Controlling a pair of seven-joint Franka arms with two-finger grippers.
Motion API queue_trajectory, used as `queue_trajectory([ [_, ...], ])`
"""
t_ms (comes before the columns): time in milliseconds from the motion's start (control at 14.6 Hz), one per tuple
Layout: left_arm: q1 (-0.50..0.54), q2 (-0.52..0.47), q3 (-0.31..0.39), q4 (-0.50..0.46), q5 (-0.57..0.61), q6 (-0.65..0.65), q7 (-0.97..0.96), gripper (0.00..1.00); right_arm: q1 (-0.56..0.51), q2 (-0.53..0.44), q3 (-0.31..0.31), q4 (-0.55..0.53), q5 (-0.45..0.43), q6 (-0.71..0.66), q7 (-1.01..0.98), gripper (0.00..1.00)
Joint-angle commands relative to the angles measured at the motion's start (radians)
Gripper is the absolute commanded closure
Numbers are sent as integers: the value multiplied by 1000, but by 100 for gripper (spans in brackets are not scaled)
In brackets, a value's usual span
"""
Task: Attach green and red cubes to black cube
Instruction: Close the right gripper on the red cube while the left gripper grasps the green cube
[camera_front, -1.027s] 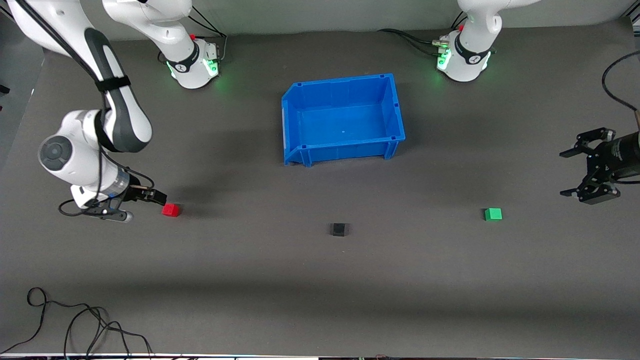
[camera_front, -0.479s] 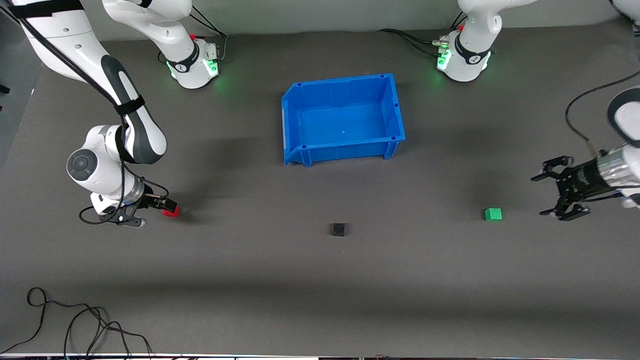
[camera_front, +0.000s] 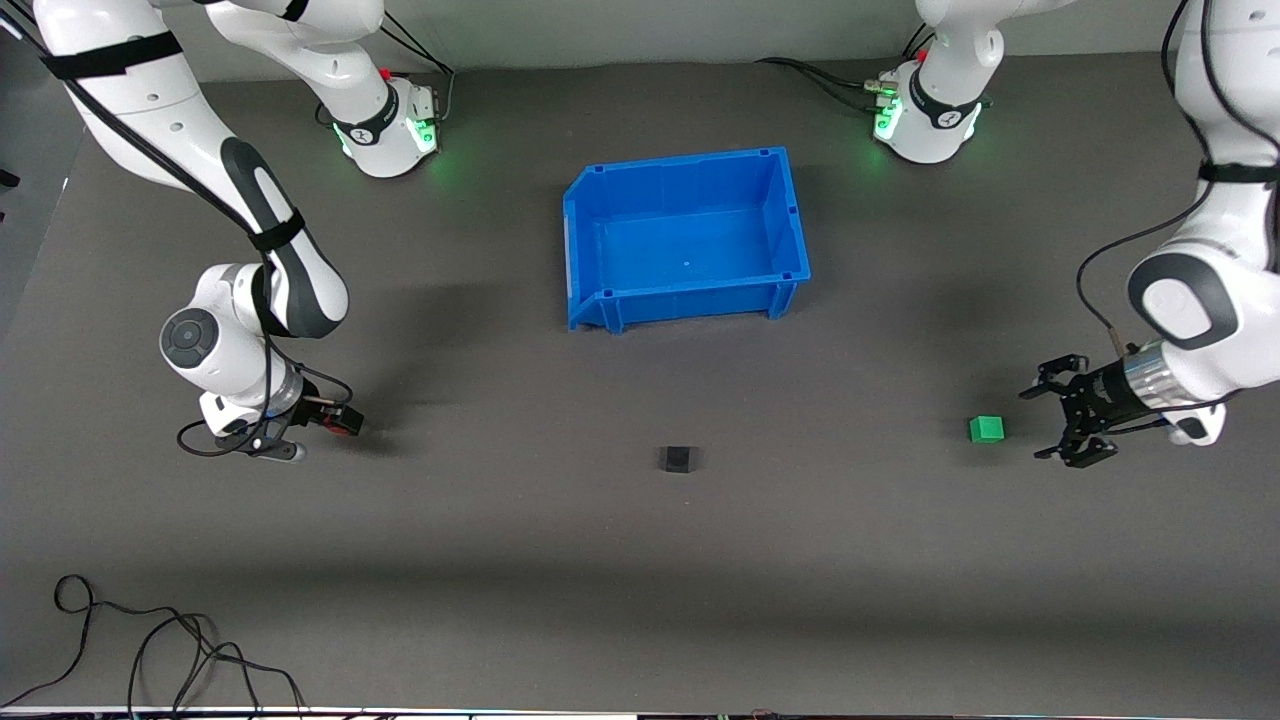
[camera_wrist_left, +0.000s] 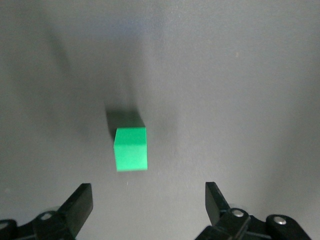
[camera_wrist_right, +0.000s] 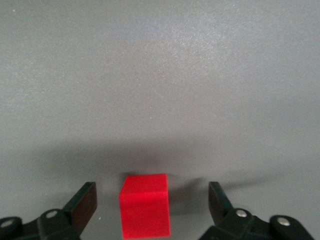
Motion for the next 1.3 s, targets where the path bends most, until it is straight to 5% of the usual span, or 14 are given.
queue_trajectory([
  [0, -8, 48, -4, -4, -66, 61, 81, 0, 2, 21, -1, 5, -4, 42, 20, 11],
  [685, -6, 125, -7, -4, -169, 91, 203, 1, 2, 27, -1, 4, -4, 49, 23, 44],
  [959, -6, 125, -7, -4, -169, 94, 203, 61, 2, 27, -1, 4, -3, 49, 21, 53],
  [1096, -6, 124, -7, -4, -169, 94, 203, 67, 2, 29, -1, 4, -3, 49, 23, 62],
  [1233, -6, 122, -7, -4, -169, 92, 203, 68, 2, 29, -1, 4, -3, 49, 23, 84],
])
